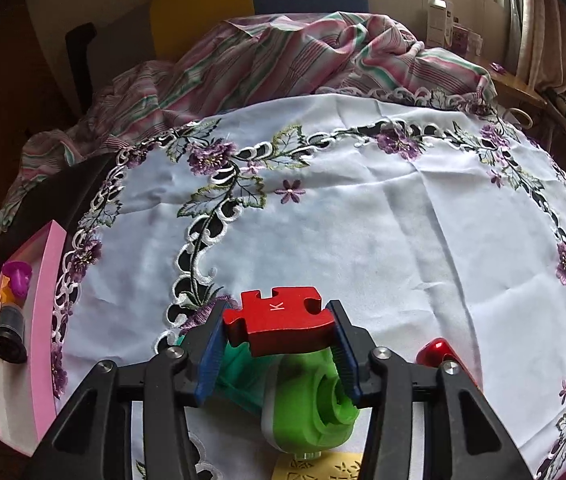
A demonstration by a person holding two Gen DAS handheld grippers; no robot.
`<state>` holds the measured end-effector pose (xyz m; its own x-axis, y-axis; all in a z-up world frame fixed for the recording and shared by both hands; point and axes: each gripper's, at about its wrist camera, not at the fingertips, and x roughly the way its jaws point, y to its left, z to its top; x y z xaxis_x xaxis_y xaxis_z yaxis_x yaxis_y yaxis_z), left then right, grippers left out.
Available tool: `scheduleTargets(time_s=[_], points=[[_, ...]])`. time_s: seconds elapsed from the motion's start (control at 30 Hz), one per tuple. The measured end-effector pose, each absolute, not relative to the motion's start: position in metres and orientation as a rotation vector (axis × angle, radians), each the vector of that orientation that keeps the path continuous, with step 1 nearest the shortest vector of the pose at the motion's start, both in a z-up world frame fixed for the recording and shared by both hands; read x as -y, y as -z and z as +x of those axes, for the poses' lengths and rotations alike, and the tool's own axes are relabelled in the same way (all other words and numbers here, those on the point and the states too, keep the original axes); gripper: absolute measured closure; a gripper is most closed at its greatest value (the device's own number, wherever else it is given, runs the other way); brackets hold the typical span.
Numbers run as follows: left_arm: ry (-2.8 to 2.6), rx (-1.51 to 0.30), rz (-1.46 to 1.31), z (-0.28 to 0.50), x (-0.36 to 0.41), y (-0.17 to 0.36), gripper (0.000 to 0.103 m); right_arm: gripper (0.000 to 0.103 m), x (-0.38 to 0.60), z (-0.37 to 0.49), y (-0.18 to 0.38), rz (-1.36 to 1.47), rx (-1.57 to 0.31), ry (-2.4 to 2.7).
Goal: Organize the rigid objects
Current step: 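Carry the brown peg toy and red puzzle piece toward the pink tray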
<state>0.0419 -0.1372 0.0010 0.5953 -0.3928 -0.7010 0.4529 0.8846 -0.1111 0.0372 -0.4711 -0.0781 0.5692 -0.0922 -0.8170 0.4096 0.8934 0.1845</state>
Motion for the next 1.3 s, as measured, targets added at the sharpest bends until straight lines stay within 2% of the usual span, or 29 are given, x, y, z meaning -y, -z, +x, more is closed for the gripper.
scheduleTargets(time_s=[0.77,1.3], points=[[0.214,-0.809,-0.018,0.036,0.026,0.01,0.041,0.054,0.427,0.037,0.06,0.343,-0.866,0.09],[0.103,-0.825,-0.032,0.042,0.004,0.02,0.041,0.055,0.322,0.048,0.053,0.298,-0.886,-0.299]])
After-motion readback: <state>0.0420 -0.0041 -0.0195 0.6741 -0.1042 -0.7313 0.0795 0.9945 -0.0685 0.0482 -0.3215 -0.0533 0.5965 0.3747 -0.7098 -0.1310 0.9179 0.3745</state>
